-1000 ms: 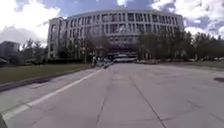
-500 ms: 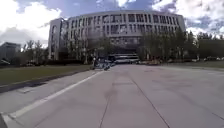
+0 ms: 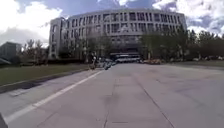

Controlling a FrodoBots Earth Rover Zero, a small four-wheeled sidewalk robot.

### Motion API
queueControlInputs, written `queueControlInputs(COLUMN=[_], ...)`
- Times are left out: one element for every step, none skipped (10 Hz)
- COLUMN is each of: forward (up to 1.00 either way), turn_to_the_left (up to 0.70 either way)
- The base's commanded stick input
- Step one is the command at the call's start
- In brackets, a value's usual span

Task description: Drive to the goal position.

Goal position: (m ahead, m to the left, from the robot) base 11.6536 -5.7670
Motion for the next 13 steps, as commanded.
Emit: queueControlInputs(forward=[0.7,0.7,0.7,0.7,0.7,0.7,0.7,0.7,0.7,0.7,0.7,0.7,0.7], turn_to_the_left=[0.0,0.0,0.0,0.0,0.0,0.0,0.0,0.0,0.0,0.0,0.0,0.0,0.0])
